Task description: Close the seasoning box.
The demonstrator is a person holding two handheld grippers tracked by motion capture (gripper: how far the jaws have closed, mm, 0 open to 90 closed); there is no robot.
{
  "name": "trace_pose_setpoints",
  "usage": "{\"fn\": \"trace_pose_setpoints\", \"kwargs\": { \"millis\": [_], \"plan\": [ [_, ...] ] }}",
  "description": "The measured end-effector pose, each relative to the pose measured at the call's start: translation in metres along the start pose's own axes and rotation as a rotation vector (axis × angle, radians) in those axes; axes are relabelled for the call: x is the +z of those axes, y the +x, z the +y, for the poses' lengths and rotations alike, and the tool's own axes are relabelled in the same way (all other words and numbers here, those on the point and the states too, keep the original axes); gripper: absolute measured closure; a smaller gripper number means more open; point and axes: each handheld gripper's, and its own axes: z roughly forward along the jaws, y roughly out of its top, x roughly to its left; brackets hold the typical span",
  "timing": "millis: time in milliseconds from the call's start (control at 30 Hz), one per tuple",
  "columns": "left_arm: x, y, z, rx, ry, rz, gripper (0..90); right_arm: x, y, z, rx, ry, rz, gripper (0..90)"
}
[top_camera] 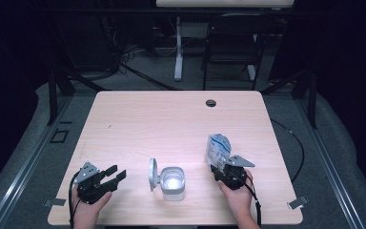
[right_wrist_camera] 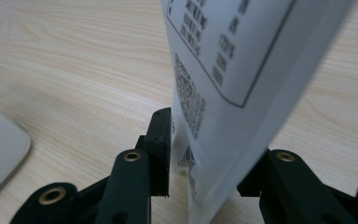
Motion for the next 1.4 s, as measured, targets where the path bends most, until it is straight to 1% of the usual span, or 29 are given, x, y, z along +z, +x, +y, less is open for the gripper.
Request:
{"fn": "trace_pose_setpoints", "kwargs": {
  "millis": [133,167,267,300,367,433,533,567,600,700,733,767,833,867,933,967,1000,1033,1100,1167,1200,1233,1267,1300,1367,1400],
  "plan": [
    [0.000,-0.001,0.000,0.000,0.001,-0.003,53.8,-0.002,0.002,-0.001,-0.030,-0.030,0.003,61.1],
    [0.000,-0.001,0.000,0.000,0.002,-0.003,53.8,-0.003,0.003,-0.001,-0.038,-0.030,0.001,59.9],
    [-0.001,-0.001,0.001,0.001,0.002,-0.002,53.8,-0.005,0.003,-0.001,-0.043,-0.033,0.005,57.7],
    [-0.001,-0.001,0.001,0.002,0.002,-0.002,53.8,-0.006,0.003,-0.001,-0.053,-0.025,-0.001,57.1],
    [-0.001,-0.001,0.001,0.001,0.001,-0.002,53.8,-0.006,0.004,-0.002,-0.039,-0.050,0.003,55.7],
    [-0.001,-0.002,0.001,0.001,-0.003,-0.002,53.8,-0.008,0.003,-0.003,-0.047,-0.056,-0.005,54.0],
    [0.000,-0.003,0.001,0.004,-0.007,-0.003,53.8,-0.013,0.003,-0.006,-0.055,-0.046,-0.007,52.5],
    [0.000,-0.003,0.001,0.005,-0.004,-0.006,53.8,-0.013,0.004,-0.007,-0.051,-0.053,-0.007,52.4],
    [0.000,-0.004,0.001,0.011,0.004,-0.007,53.8,-0.015,0.003,-0.007,-0.058,-0.049,-0.005,52.0],
    [0.000,-0.007,0.002,0.010,-0.009,-0.008,53.8,-0.017,0.003,-0.009,-0.064,-0.047,-0.003,51.9],
    [-0.001,-0.007,0.003,0.016,0.000,-0.011,53.9,-0.017,0.003,-0.010,-0.055,-0.050,0.002,51.9],
    [0.000,-0.008,0.003,0.018,-0.004,-0.011,54.0,-0.016,0.003,-0.011,-0.050,-0.062,0.004,51.9],
    [0.000,-0.010,0.004,0.022,-0.016,-0.012,54.0,-0.019,0.002,-0.011,-0.055,-0.044,0.006,51.7],
    [-0.001,-0.011,0.005,0.028,-0.007,-0.018,54.3,-0.019,0.002,-0.011,-0.055,-0.041,0.007,51.4],
    [-0.001,-0.013,0.006,0.033,-0.013,-0.020,54.7,-0.021,0.004,-0.011,-0.058,-0.045,0.007,51.3],
    [-0.001,-0.013,0.006,0.034,-0.005,-0.024,54.7,-0.022,0.004,-0.010,-0.062,-0.047,0.009,51.1],
    [-0.001,-0.014,0.006,0.033,-0.011,-0.025,54.8,-0.023,0.005,-0.010,-0.063,-0.049,0.011,50.7],
    [-0.001,-0.014,0.007,0.038,-0.004,-0.025,54.8,-0.023,0.005,-0.010,-0.066,-0.051,0.012,50.3],
    [-0.001,-0.016,0.007,0.041,-0.009,-0.027,55.2,-0.024,0.007,-0.009,-0.058,-0.068,0.018,49.8],
    [-0.002,-0.018,0.008,0.049,-0.001,-0.035,56.5,-0.025,0.008,-0.008,-0.054,-0.071,0.017,49.4],
    [-0.001,-0.020,0.008,0.047,-0.008,-0.042,57.8,-0.026,0.008,-0.008,-0.053,-0.073,0.019,49.0],
    [-0.002,-0.021,0.009,0.049,0.002,-0.051,58.9,-0.027,0.008,-0.008,-0.055,-0.076,0.019,48.9],
    [-0.002,-0.022,0.010,0.049,0.007,-0.059,61.8,-0.028,0.008,-0.008,-0.057,-0.075,0.021,48.7],
    [-0.002,-0.024,0.010,0.052,0.007,-0.067,63.9,-0.030,0.008,-0.008,-0.066,-0.062,0.019,48.7],
    [-0.002,-0.028,0.011,0.052,0.007,-0.082,68.4,-0.032,0.008,-0.010,-0.067,-0.070,0.018,48.6],
    [-0.002,-0.030,0.012,0.063,0.010,-0.092,70.2,-0.033,0.008,-0.011,-0.067,-0.064,0.021,48.5]
  ]
}}
